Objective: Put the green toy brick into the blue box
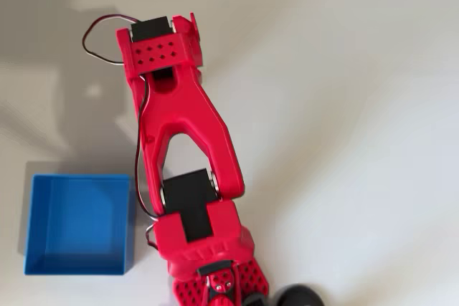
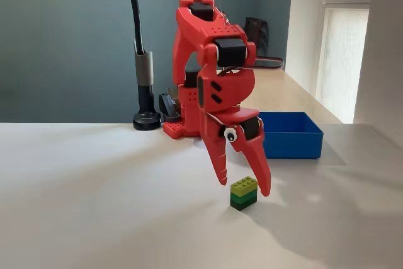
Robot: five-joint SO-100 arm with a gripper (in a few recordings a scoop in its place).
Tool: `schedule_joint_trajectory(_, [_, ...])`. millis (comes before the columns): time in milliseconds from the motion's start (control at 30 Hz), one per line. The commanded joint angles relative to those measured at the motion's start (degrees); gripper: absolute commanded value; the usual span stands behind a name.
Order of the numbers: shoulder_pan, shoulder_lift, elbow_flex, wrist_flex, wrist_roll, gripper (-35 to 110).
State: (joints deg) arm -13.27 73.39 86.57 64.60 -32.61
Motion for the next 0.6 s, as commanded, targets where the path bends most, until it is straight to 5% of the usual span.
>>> schedule_joint_trajectory(0, [-1.58, -0.09, -3.43, 0.7, -0.7, 34])
schedule_joint_trajectory(567, [-2.2, -3.16, -6.77, -1.58, 7.03, 2])
